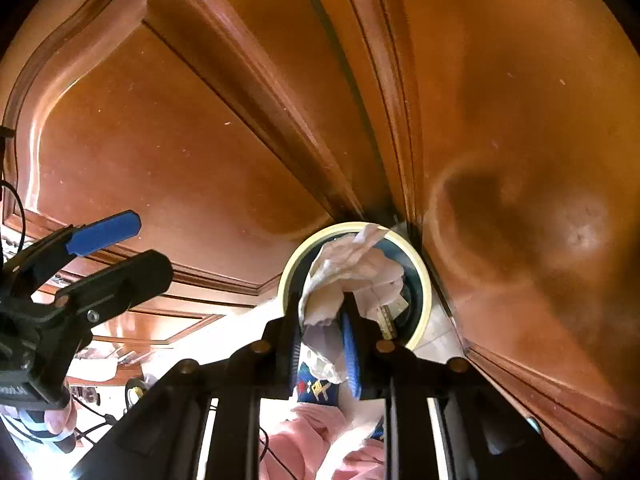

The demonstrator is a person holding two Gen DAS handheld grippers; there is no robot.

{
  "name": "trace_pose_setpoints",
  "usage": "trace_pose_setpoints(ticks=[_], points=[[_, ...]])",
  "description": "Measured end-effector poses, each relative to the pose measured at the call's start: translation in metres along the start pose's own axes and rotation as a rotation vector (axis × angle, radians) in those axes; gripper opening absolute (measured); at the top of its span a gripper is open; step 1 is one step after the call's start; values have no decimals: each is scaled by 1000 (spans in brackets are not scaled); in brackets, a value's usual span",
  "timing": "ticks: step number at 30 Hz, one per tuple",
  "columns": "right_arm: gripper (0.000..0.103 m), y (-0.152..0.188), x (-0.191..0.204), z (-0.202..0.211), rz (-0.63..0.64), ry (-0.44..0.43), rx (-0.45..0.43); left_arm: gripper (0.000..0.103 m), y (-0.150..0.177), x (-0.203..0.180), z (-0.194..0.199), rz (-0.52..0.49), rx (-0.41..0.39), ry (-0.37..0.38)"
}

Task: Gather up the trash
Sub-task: 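Carry the tissue and packet down over the floor bin, then open both tools to drop the tissue and packet into the bin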

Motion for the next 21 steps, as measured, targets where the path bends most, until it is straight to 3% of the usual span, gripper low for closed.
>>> trace_pose_setpoints(ticks=[4, 8, 17, 21], points=[[27, -1, 8, 0, 19, 16, 4, 79, 6, 5, 4, 15, -2, -23], [44, -1, 13, 1, 30, 22, 12, 79, 6, 9, 19, 28, -14, -52], [45, 1, 27, 34, 38, 28, 16, 81, 5, 17, 55, 87, -14, -142], [45, 1, 38, 73, 43, 27, 3, 96, 3, 14, 89, 120, -7, -152]])
Point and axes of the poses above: each gripper's, at about its wrist camera, not at the fingertips, and z roughly against the way its jaws point, x to its left, y to its underside, the point moved 4 cm from there along -z, roughly the way its jaws point, and after that the axes turned 5 degrees about x, right-handed, at the moved point
